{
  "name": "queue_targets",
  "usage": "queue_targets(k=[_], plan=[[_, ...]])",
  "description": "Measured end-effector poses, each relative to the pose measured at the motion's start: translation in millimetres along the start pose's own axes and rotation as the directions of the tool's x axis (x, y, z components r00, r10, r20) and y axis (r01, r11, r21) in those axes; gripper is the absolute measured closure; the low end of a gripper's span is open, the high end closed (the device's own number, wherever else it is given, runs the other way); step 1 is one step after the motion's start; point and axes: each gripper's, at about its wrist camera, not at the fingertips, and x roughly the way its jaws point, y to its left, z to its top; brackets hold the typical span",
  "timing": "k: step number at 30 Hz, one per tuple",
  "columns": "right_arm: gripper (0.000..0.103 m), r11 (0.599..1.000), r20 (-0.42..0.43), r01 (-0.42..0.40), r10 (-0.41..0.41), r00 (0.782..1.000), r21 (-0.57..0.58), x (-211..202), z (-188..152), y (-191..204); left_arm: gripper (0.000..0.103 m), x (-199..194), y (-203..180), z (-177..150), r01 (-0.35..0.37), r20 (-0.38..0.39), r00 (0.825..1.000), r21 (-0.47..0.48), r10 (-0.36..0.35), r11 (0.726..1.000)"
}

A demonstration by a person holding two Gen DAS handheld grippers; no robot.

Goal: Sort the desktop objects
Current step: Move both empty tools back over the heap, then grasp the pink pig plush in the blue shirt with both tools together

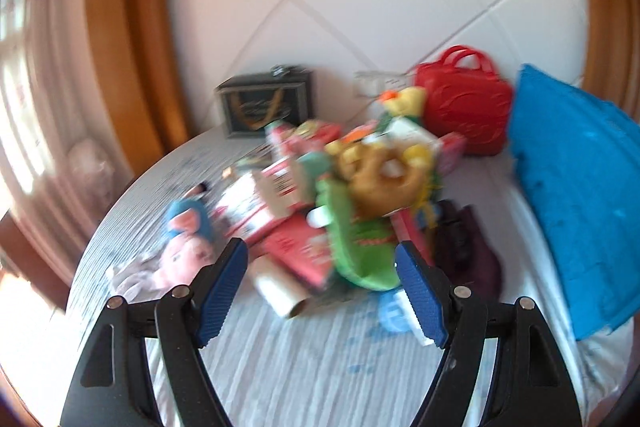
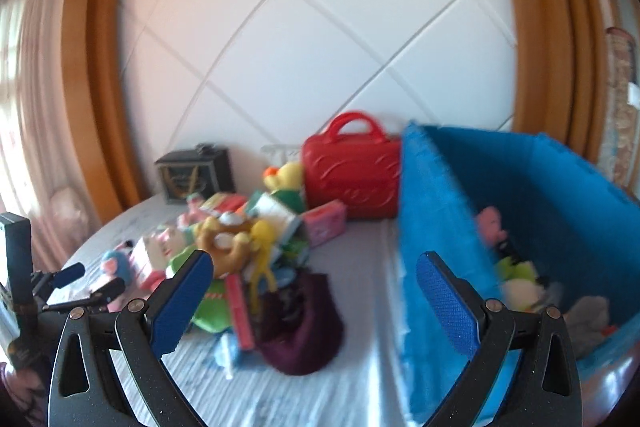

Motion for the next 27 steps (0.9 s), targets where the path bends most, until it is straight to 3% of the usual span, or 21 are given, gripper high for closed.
queue_targets(k=[7,16,19,22,25,27], plan=[[0.0,0.99,-0.169,-0.134,0.126,0.978,-0.033,72.0,-19.9,83.8,0.027,39.3,105.6,-32.0,-0.156,-0.119,0.982,-0.1,0.144,0.983],[0.0,0.958,-0.313,-0.27,0.229,0.922,-0.093,146.7,-42.1,183.1,0.027,65.7,183.3,-70.9,-0.225,-0.227,0.957,-0.195,0.179,0.955],[0.0,0.951,-0.368,-0.29,0.232,0.901,-0.112,163.1,-54.5,207.4,0.027,70.3,202.8,-91.9,-0.179,-0.256,0.96,-0.238,0.116,0.955],[0.0,0.944,-0.404,-0.306,0.234,0.884,-0.123,170.5,-70.0,238.5,0.027,87.3,224.8,-94.6,-0.182,-0.269,0.955,-0.186,0.128,0.966],[0.0,0.951,-0.397,-0.278,0.206,0.894,-0.133,175.9,-83.4,266.9,0.027,116.9,254.3,-83.6,-0.131,-0.248,0.964,-0.121,0.098,0.984],[0.0,0.969,-0.392,-0.227,0.175,0.903,-0.092,187.7,-92.8,285.3,0.027,140.7,273.8,-76.7,-0.057,-0.239,0.97,-0.026,0.049,0.998]])
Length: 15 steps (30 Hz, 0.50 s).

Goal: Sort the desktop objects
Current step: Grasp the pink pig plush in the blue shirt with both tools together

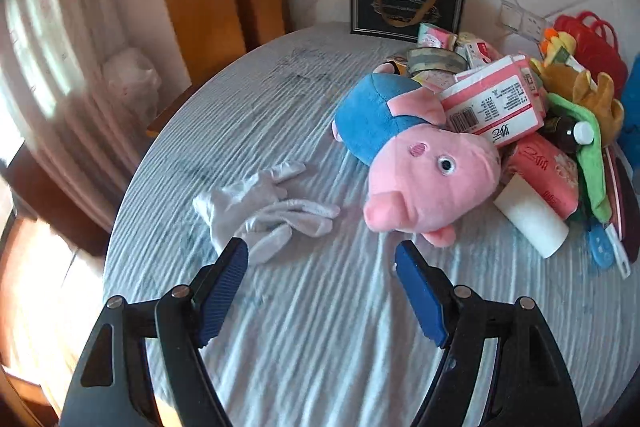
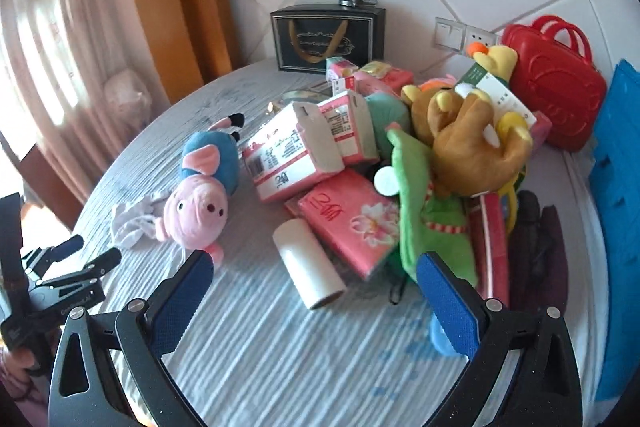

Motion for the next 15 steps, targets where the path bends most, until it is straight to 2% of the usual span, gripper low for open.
queue_targets(k=[3,6,10,15], plan=[[0.0,0.986,-0.037,0.069,-0.064,0.997,0.152,31.1,-1.1,24.5,0.027,23.8,31.5,19.3,0.063,-0.028,0.998,0.14,-0.059,0.988],[0.0,0.96,-0.099,0.076,-0.051,0.994,0.271,57.0,-3.7,53.6,0.027,37.1,61.1,39.5,0.106,-0.037,0.994,0.218,-0.1,0.97],[0.0,0.94,-0.162,0.112,-0.061,0.985,0.324,83.9,-5.3,95.5,0.027,58.9,83.5,64.3,0.149,-0.065,0.989,0.29,-0.136,0.945],[0.0,0.914,-0.217,0.124,-0.041,0.975,0.387,129.0,-2.7,121.5,0.027,85.9,81.2,77.7,0.224,-0.103,0.974,0.321,-0.202,0.92]])
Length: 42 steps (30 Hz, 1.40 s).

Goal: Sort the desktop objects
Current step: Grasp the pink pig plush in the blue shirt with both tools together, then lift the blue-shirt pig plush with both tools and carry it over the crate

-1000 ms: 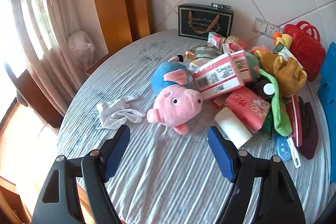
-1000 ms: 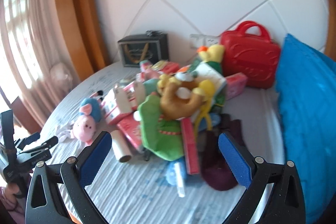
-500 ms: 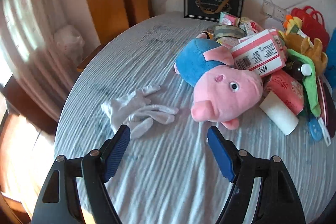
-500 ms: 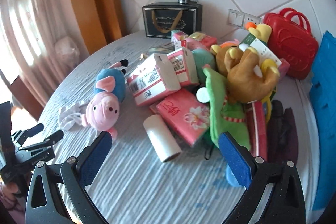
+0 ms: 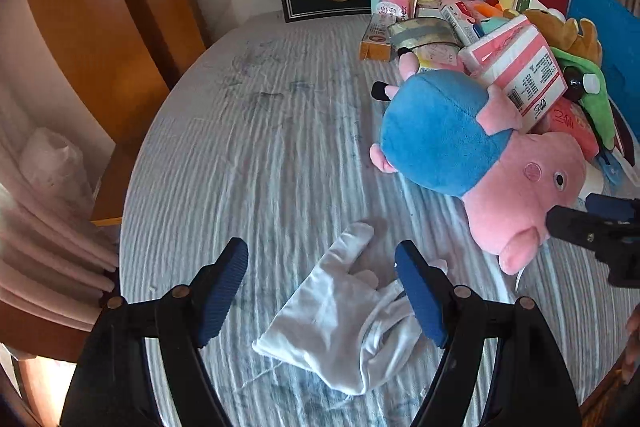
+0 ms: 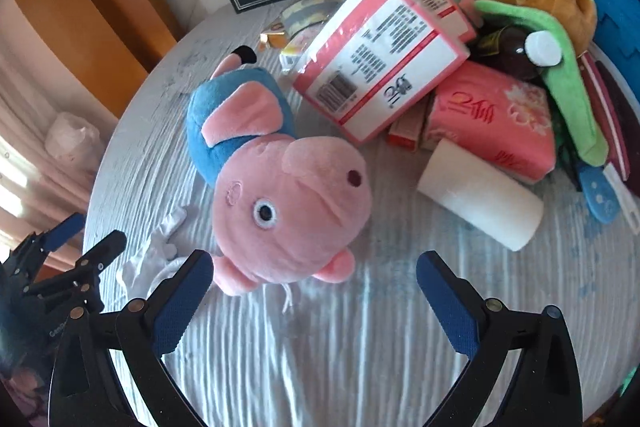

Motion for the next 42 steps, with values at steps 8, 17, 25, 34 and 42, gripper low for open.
queue_targets(k=[8,17,25,34,42], plan=[[0.002,0.986,-0.056,0.148,-0.153,0.987,-0.076,38.3,4.1,3.1,0.027,26.9,-21.0,21.4,0.102,-0.015,0.995,0.087,-0.101,0.991],[0.003,0.974,-0.003,0.212,-0.213,0.977,-0.085,2.2,33.2,-49.4,0.027,31.6,-59.1,41.1,0.232,-0.037,0.972,0.249,-0.231,0.94],[0.0,0.997,-0.042,0.07,-0.069,0.997,0.017,13.3,26.6,-39.5,0.027,53.2,-76.2,53.4,0.247,-0.077,0.969,0.37,-0.235,0.896],[0.029,0.999,-0.057,0.033,-0.032,0.998,0.016,39.1,34.6,-34.2,0.032,69.4,-96.3,61.6,0.282,-0.068,0.958,0.397,-0.278,0.873],[0.031,0.997,0.054,0.037,-0.034,0.998,-0.063,-15.4,36.1,-20.4,0.035,7.1,-86.1,61.2,0.276,0.071,0.942,0.396,-0.329,0.876]])
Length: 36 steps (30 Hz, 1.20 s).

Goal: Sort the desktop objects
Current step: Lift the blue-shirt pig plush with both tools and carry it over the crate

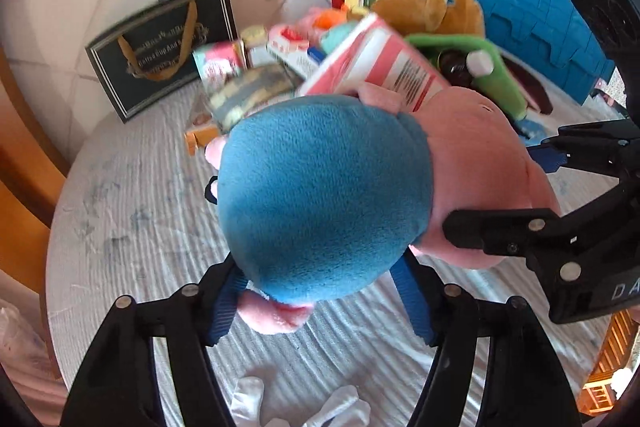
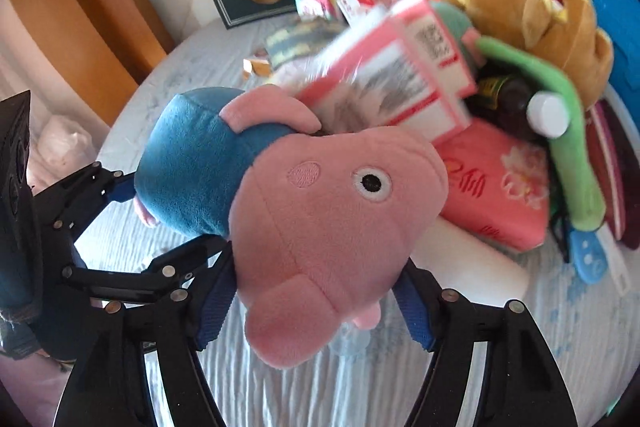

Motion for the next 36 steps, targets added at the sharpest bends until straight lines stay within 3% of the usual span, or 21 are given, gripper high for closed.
queue_targets(k=[5,11,19,27,33,36], plan=[[0.031,0.999,0.083,0.02,-0.016,0.996,-0.041,-38.9,9.1,11.5,0.035,-39.8,-9.7,17.0,-0.015,0.094,0.995,-0.007,0.015,1.0],[0.031,0.996,0.198,0.059,-0.045,0.979,-0.065,-89.9,22.7,11.9,0.035,-78.1,-36.1,48.4,-0.044,0.21,0.977,-0.01,0.045,0.999],[0.031,0.99,0.302,0.107,-0.076,0.95,-0.088,-166.3,22.4,-42.4,0.035,-94.3,-100.4,99.5,-0.05,0.301,0.952,-0.015,0.052,0.999],[0.031,0.981,0.388,0.135,-0.07,0.919,-0.142,-235.9,27.7,-160.1,0.035,-91.6,-222.7,177.4,-0.073,0.406,0.91,-0.043,0.085,0.996],[0.031,0.972,0.436,0.165,-0.076,0.897,-0.17,-307.9,43.8,-291.5,0.035,-80.5,-346.0,276.1,-0.065,0.448,0.89,-0.07,0.089,0.995],[0.031,0.973,0.454,0.177,-0.093,0.886,-0.146,-339.5,52.7,-359.4,0.035,-69.5,-399.9,322.4,-0.045,0.453,0.889,-0.057,0.066,0.997]])
